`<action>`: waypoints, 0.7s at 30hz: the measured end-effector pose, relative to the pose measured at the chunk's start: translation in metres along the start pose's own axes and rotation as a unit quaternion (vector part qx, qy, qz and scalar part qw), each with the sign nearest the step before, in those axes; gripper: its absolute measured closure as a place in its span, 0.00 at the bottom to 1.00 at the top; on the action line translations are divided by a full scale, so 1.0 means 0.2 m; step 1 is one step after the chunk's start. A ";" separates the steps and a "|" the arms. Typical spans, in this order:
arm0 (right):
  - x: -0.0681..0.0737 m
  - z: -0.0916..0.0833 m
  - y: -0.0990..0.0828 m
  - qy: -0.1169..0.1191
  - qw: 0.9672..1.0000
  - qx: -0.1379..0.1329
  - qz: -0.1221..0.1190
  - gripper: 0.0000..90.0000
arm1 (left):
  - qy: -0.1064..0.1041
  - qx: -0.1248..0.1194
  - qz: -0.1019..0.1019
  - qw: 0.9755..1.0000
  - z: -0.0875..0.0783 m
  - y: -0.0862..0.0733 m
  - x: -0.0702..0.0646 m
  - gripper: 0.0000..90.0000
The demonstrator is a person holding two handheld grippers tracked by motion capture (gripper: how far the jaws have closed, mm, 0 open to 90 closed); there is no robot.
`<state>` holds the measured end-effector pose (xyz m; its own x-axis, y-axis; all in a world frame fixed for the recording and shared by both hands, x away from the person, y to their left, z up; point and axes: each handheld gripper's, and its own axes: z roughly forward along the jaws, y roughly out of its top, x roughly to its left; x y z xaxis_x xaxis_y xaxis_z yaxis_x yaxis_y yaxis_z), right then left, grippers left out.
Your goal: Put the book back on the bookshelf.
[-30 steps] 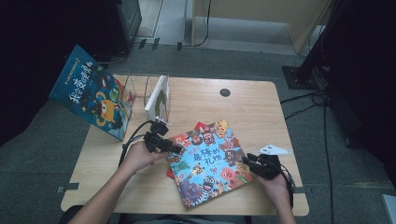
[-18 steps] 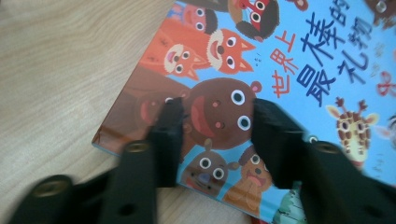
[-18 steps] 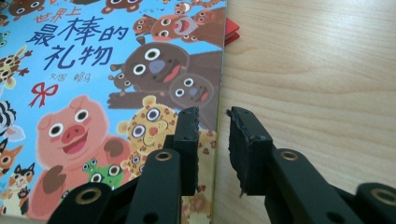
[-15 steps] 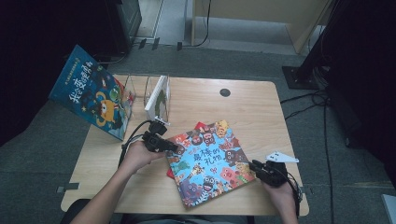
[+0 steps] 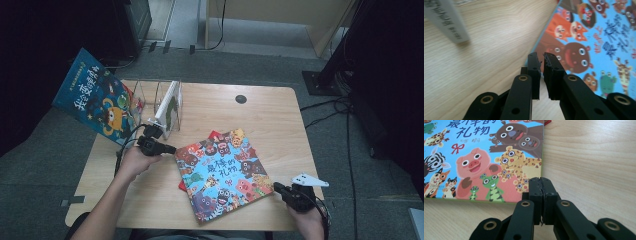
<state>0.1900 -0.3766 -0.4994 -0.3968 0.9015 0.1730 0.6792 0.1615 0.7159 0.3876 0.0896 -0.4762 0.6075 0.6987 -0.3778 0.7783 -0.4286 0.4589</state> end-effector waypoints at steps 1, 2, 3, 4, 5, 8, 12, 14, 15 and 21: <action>0.00 0.00 0.00 0.000 1.000 0.000 0.001 1.00 | -0.001 -0.003 0.002 1.000 0.00 0.00 0.01 0.93; 0.00 -0.01 -0.01 0.004 1.000 0.000 0.002 1.00 | -0.002 -0.006 0.001 1.000 0.00 0.00 0.01 0.93; 0.00 -0.02 -0.01 0.007 1.000 0.002 0.003 1.00 | -0.002 -0.006 0.002 1.000 0.01 0.00 0.02 0.93; 0.00 -0.02 -0.02 0.009 1.000 0.008 0.002 1.00 | 0.001 -0.008 0.003 1.000 0.01 0.00 0.02 0.92; 0.01 -0.02 -0.03 0.011 1.000 0.016 -0.001 1.00 | 0.004 -0.008 0.005 1.000 0.02 0.00 0.03 0.92; 0.03 -0.01 -0.04 0.011 0.999 0.026 -0.015 1.00 | -0.005 -0.017 0.003 1.000 0.02 0.00 0.05 0.91; 0.01 0.00 -0.03 0.018 1.000 0.024 -0.009 1.00 | -0.010 -0.024 -0.012 1.000 0.03 0.00 0.07 0.90; 0.01 0.00 -0.03 0.020 0.999 0.024 -0.009 1.00 | -0.007 -0.027 -0.010 1.000 0.03 0.00 0.07 0.90; 0.01 0.00 -0.03 0.021 0.999 0.024 -0.009 1.00 | -0.007 -0.028 -0.011 1.000 0.03 0.01 0.07 0.90; 0.00 0.01 -0.02 0.016 1.000 0.019 -0.006 1.00 | -0.009 -0.025 -0.013 1.000 0.03 0.00 0.07 0.89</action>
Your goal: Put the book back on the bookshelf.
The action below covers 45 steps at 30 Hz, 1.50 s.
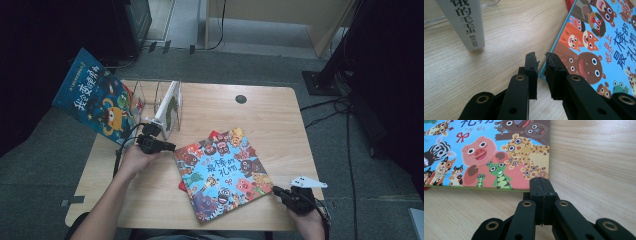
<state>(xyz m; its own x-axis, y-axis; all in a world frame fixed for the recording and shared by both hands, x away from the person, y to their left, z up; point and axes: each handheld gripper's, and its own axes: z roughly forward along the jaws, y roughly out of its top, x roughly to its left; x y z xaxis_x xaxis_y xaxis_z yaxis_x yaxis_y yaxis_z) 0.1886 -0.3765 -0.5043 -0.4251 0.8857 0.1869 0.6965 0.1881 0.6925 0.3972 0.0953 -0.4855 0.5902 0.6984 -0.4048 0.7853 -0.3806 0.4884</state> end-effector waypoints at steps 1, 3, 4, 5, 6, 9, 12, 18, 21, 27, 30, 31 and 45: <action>0.00 0.00 0.00 0.000 1.000 -0.002 0.003 1.00 | 0.001 0.001 0.000 1.000 0.00 0.00 0.00 0.89; -0.01 0.01 0.01 0.000 1.000 -0.003 0.005 1.00 | 0.002 0.003 0.005 1.000 -0.01 -0.01 0.00 0.89; -0.01 0.01 0.01 -0.001 1.000 -0.004 0.006 1.00 | 0.003 0.004 0.005 1.000 -0.01 -0.01 0.00 0.89; -0.02 0.02 0.02 -0.003 1.000 -0.003 0.005 1.00 | 0.004 0.002 0.003 1.000 -0.01 -0.01 0.00 0.88; -0.02 0.02 0.02 -0.004 1.000 -0.002 0.006 1.00 | 0.005 0.001 0.002 1.000 -0.01 -0.01 0.00 0.88; -0.03 0.04 0.04 -0.006 1.000 -0.002 0.008 1.00 | 0.007 0.003 -0.001 1.000 -0.01 -0.03 -0.01 0.88; -0.05 0.06 0.06 -0.009 1.000 -0.003 0.009 1.00 | 0.006 0.006 0.001 1.000 -0.02 -0.04 -0.01 0.89; -0.08 0.11 0.11 -0.007 1.000 -0.009 0.019 1.00 | -0.016 0.010 -0.003 1.000 -0.02 -0.07 -0.04 0.88; -0.09 0.14 0.14 -0.007 1.000 -0.012 0.023 1.00 | -0.026 0.023 -0.006 0.999 -0.01 -0.09 -0.06 0.83; -0.12 0.19 0.20 -0.007 0.999 -0.017 0.031 1.00 | -0.022 0.025 -0.006 0.999 -0.03 -0.11 -0.07 0.78; -0.13 0.22 0.23 -0.007 0.999 -0.019 0.029 1.00 | -0.024 0.022 -0.006 0.999 -0.04 -0.12 -0.07 0.75; -0.13 0.23 0.24 -0.009 0.999 -0.019 0.028 1.00 | -0.026 0.020 -0.007 0.999 -0.04 -0.13 -0.07 0.73; -0.16 0.33 0.34 -0.002 0.999 -0.021 0.025 1.00 | -0.024 0.029 -0.015 0.999 -0.02 -0.17 -0.10 0.52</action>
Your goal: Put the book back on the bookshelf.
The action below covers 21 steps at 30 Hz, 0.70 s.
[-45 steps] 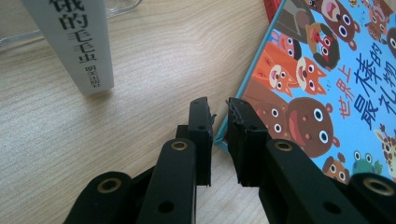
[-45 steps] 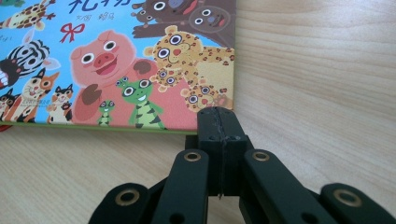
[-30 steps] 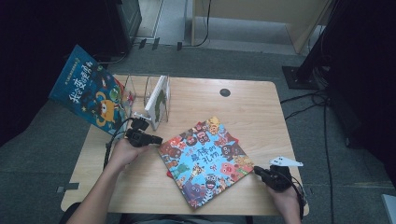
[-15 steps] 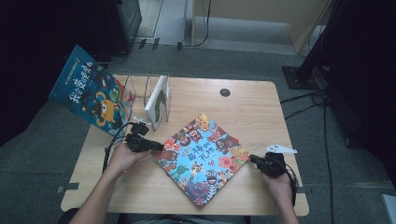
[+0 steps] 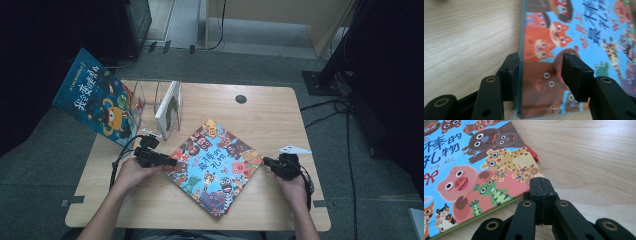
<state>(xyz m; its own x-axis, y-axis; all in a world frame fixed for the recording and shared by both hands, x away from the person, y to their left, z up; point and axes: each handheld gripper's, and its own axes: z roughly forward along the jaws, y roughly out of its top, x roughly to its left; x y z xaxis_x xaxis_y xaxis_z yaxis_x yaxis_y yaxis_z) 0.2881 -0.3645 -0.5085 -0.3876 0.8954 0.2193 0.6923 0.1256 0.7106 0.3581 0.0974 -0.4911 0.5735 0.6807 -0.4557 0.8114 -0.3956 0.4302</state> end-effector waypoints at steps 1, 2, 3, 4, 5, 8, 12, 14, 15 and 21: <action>0.00 0.01 0.01 0.001 1.000 -0.001 -0.001 1.00 | 0.003 0.002 0.003 1.000 0.00 0.00 0.00 0.52; 0.00 0.02 0.01 0.001 1.000 -0.004 -0.002 1.00 | 0.002 0.002 0.001 1.000 0.00 -0.01 0.00 0.51; -0.01 0.02 0.02 0.002 1.000 -0.005 0.000 1.00 | -0.001 0.001 -0.004 1.000 -0.01 -0.01 0.00 0.50; -0.01 0.03 0.02 0.003 1.000 -0.003 0.003 1.00 | -0.006 0.000 -0.010 1.000 -0.01 -0.02 0.00 0.49; 0.00 0.04 0.04 0.001 1.000 -0.001 0.001 1.00 | -0.008 -0.001 -0.015 1.000 -0.01 -0.03 0.00 0.48; 0.00 0.06 0.05 -0.002 1.000 -0.005 0.002 1.00 | -0.015 0.001 -0.023 1.000 -0.01 -0.05 0.00 0.46; 0.00 0.10 0.08 -0.001 1.000 -0.013 -0.001 1.00 | -0.012 0.003 -0.020 1.000 -0.01 -0.07 -0.03 0.42; 0.00 0.11 0.09 0.002 1.000 -0.010 0.004 1.00 | -0.012 0.004 -0.018 1.000 -0.01 -0.09 -0.04 0.41; 0.00 0.11 0.10 0.001 1.000 -0.007 0.003 1.00 | -0.013 0.004 -0.019 1.000 -0.01 -0.10 -0.04 0.41; 0.00 0.15 0.13 0.002 1.000 -0.010 -0.005 1.00 | -0.018 0.020 -0.023 0.999 -0.03 -0.14 -0.07 0.46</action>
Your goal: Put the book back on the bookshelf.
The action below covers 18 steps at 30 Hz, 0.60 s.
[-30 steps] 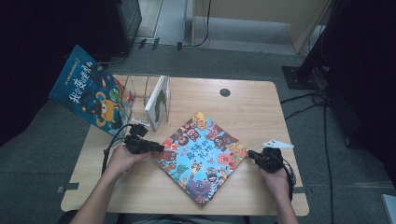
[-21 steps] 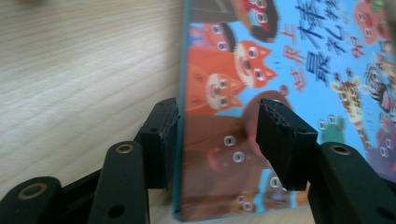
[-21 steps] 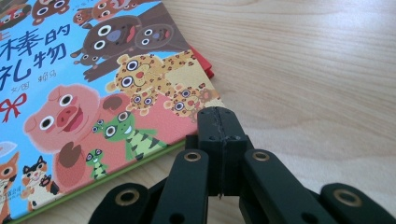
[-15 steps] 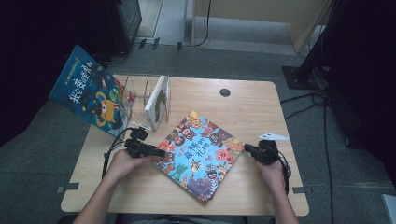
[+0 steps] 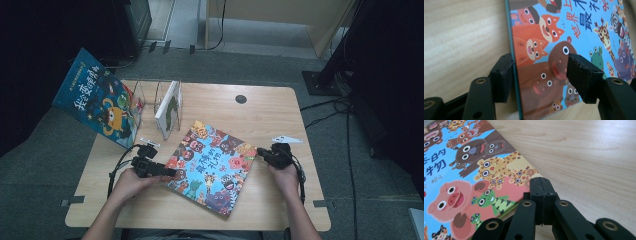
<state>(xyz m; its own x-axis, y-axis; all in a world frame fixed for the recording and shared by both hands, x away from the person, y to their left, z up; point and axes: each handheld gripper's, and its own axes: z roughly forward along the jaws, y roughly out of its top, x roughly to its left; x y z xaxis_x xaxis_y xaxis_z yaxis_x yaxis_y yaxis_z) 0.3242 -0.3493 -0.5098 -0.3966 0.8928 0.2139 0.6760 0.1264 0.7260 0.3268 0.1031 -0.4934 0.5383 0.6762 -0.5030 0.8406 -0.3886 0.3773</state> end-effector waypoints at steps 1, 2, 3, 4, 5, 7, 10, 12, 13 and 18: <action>0.00 0.01 0.00 -0.001 1.000 -0.004 -0.001 1.00 | -0.002 0.004 -0.001 1.000 0.00 0.00 0.00 0.48; 0.00 0.02 0.01 0.001 1.000 -0.004 0.002 1.00 | -0.002 0.008 0.002 1.000 0.00 -0.01 -0.01 0.49; -0.01 0.02 0.02 0.002 1.000 0.000 0.006 1.00 | -0.001 0.009 0.006 1.000 0.00 -0.02 -0.01 0.50; -0.01 0.03 0.02 0.001 1.000 0.001 0.004 1.00 | 0.001 0.009 0.009 1.000 0.00 -0.02 -0.02 0.50; 0.00 0.03 0.02 -0.002 1.000 0.001 -0.001 1.00 | 0.004 0.007 0.012 1.000 0.00 -0.02 -0.02 0.50; 0.00 0.03 0.03 -0.003 1.000 -0.001 -0.006 1.00 | 0.004 -0.002 0.011 1.000 0.00 -0.02 -0.01 0.50; 0.01 0.03 0.02 -0.002 1.000 0.003 -0.011 1.00 | 0.009 -0.030 0.004 1.000 -0.02 -0.02 0.00 0.48; 0.01 0.02 0.02 -0.001 1.000 0.002 -0.018 1.00 | 0.021 -0.047 -0.002 0.999 -0.03 -0.01 0.01 0.41; 0.02 0.01 0.01 0.000 1.000 0.001 -0.019 1.00 | 0.020 -0.049 -0.005 0.999 -0.04 0.00 0.02 0.39; 0.07 -0.03 -0.02 0.008 0.999 -0.005 -0.032 0.99 | 0.008 -0.064 -0.019 0.998 -0.04 0.04 0.05 0.42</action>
<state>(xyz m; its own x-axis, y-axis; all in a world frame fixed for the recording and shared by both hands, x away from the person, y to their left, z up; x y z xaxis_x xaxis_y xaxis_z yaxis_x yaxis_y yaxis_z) 0.3115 -0.3397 -0.5058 -0.4498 0.8754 0.1772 0.6419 0.1789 0.7456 0.3388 0.1106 -0.4893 0.5043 0.6994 -0.5064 0.8454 -0.2802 0.4548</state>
